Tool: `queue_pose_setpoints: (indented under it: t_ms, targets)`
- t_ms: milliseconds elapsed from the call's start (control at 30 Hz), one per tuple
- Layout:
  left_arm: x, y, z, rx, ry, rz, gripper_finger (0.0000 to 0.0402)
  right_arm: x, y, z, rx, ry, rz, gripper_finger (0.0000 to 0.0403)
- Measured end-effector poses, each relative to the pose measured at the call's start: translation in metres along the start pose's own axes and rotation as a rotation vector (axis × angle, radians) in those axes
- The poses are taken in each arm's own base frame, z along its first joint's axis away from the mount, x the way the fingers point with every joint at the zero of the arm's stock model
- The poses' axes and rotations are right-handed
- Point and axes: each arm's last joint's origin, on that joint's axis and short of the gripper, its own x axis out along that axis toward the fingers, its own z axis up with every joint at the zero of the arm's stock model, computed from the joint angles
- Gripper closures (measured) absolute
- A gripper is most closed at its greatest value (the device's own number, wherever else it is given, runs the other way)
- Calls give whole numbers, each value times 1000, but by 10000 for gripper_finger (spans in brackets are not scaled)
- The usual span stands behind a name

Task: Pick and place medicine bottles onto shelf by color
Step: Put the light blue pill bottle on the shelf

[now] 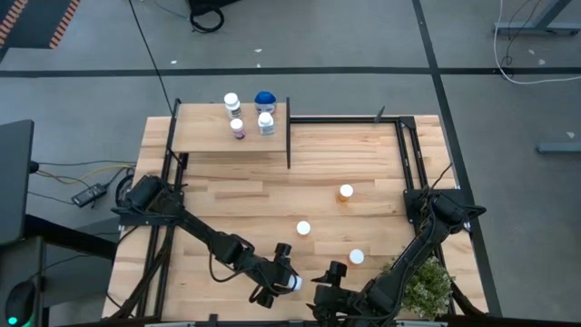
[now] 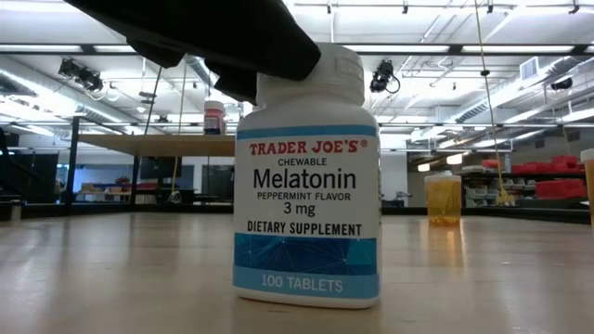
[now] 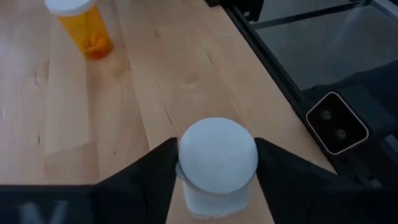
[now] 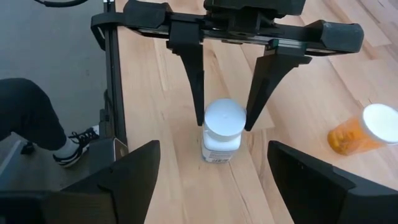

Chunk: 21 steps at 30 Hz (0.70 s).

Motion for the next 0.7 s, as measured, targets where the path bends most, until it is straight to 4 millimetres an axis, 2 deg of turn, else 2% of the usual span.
queue_pose_setpoints:
  t_ms: [200, 367, 533, 700]
  targets:
    - [-1, 0, -1, -14, 14, 3, 217, 0, 0, 0, -4, 0, 0, 97]
    - [-13, 6, 0, -57, 89, 23, 210, 0, 0, 0, -12, 1, -1, 97]
    - [-45, 17, 6, -96, 206, 67, 213, 0, -1, -1, -20, 6, -6, 97]
    - [-90, 32, 18, -138, 261, 170, 219, 0, -1, -1, -21, 6, -5, 97]
